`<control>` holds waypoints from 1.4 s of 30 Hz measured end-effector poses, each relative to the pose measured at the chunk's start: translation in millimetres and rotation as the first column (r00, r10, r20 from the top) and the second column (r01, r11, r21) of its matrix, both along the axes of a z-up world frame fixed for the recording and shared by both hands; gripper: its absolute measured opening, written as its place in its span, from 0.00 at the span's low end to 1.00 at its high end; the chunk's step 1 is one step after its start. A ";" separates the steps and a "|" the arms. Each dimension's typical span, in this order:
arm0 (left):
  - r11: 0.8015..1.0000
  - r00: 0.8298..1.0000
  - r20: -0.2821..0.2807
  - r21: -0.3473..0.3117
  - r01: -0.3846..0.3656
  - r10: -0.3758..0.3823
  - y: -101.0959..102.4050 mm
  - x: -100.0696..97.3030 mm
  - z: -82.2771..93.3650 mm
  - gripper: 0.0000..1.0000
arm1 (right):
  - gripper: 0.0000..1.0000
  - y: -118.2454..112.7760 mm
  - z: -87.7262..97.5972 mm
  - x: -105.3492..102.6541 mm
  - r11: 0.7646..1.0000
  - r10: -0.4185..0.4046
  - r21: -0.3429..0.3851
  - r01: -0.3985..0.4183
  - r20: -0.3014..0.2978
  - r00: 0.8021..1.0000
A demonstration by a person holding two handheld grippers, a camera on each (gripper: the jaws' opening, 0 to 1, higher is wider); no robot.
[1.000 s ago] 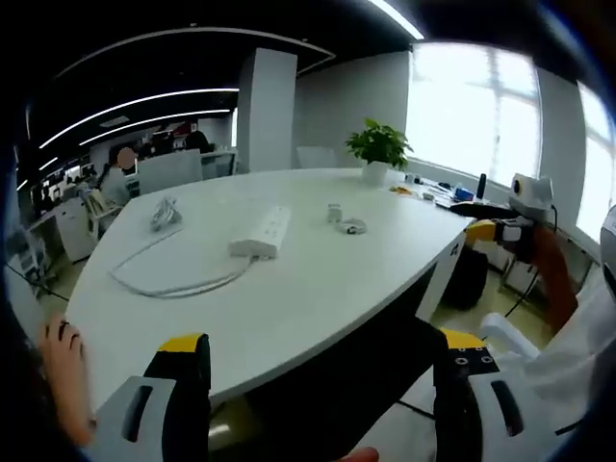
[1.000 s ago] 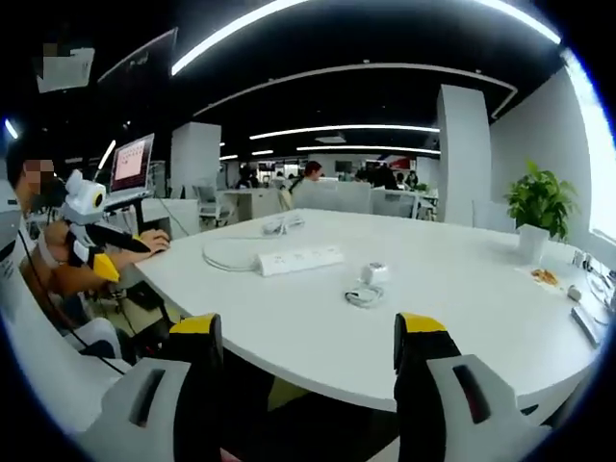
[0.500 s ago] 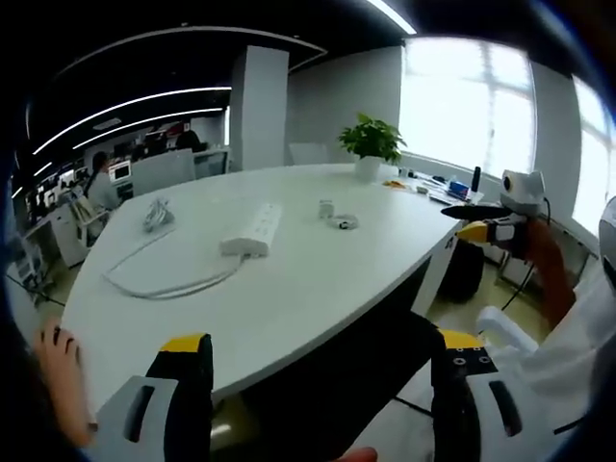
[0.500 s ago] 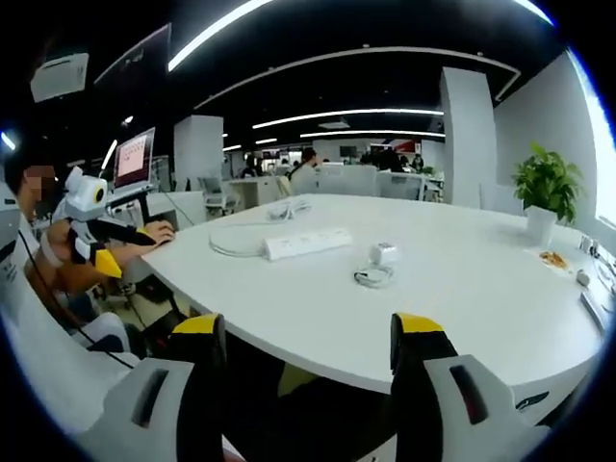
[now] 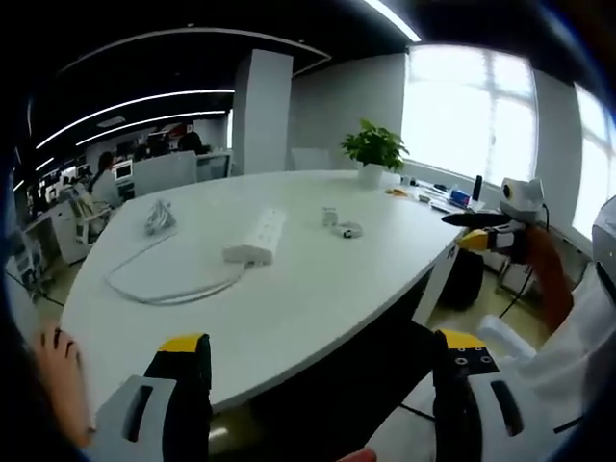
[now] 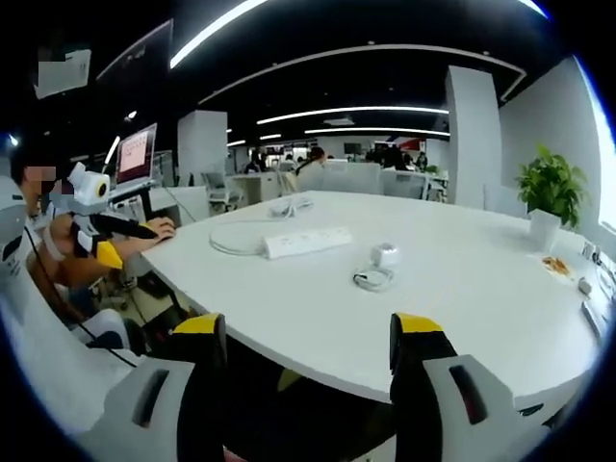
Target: Straighten the power strip on the desk, plug the charger into it
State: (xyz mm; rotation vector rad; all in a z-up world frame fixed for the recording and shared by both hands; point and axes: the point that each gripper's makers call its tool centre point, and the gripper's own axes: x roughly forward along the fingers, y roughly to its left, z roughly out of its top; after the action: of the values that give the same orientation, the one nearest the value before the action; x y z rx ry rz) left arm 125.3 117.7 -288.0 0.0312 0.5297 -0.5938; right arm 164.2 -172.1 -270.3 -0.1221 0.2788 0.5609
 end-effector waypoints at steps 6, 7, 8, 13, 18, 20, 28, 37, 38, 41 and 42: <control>1.000 1.000 0.006 -0.001 0.005 -0.005 -2.3 13.3 8.7 0.96 | 0.70 7.5 4.9 14.6 0.998 0.041 -0.053 -0.041 0.002 0.999; 1.000 1.000 0.007 0.001 0.007 -0.007 -2.4 14.7 8.9 0.96 | 0.71 7.6 6.2 17.5 0.998 0.042 -0.056 -0.042 0.004 0.999; 1.000 1.000 0.007 0.005 0.005 -0.005 -1.6 17.9 9.2 0.96 | 0.72 7.6 7.5 20.4 0.997 0.042 -0.058 -0.042 0.008 0.999; 1.000 1.000 -0.007 0.019 -0.014 0.014 4.9 29.0 10.5 0.95 | 0.78 7.8 13.7 36.9 0.998 0.045 -0.053 -0.043 0.045 0.998; 1.000 1.000 -0.020 0.010 -0.020 0.021 4.8 36.2 8.0 0.95 | 0.75 12.5 15.5 45.6 0.996 0.082 0.019 -0.083 0.037 0.996; 1.000 0.999 -0.033 0.015 -0.022 0.022 4.4 40.3 4.1 0.95 | 0.73 6.0 12.4 55.2 0.993 0.050 0.103 -0.050 0.003 0.999; 0.999 0.998 -0.057 0.019 -0.038 0.039 8.1 54.9 3.1 0.96 | 0.86 1.8 1.3 69.0 0.997 0.038 -0.062 -0.040 -0.031 0.999; 1.000 0.998 -0.056 -0.009 -0.002 0.002 3.1 67.6 -4.2 0.96 | 0.61 14.0 -13.3 83.0 0.993 0.120 0.002 -0.121 -0.150 0.981; 1.000 0.998 -0.064 -0.002 -0.013 0.013 6.7 70.8 -7.7 0.96 | 0.67 7.5 -25.6 87.9 0.991 0.095 -0.071 -0.111 -0.194 0.976; 0.996 0.986 -0.146 0.048 -0.073 0.080 27.1 74.8 -24.8 0.96 | 0.74 -4.8 -48.4 103.8 0.964 0.073 -0.232 -0.133 -0.248 0.966; 0.995 0.984 -0.154 0.055 -0.079 0.087 31.4 78.0 -28.7 0.96 | 0.77 -3.8 -48.7 107.9 0.967 0.084 -0.214 -0.140 -0.253 0.964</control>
State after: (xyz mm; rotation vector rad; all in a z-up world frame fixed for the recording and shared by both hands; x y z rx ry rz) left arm 203.3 149.1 -316.7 0.0084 0.6940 -0.5042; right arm 272.1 -175.9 -318.9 -0.2972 0.5783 0.6565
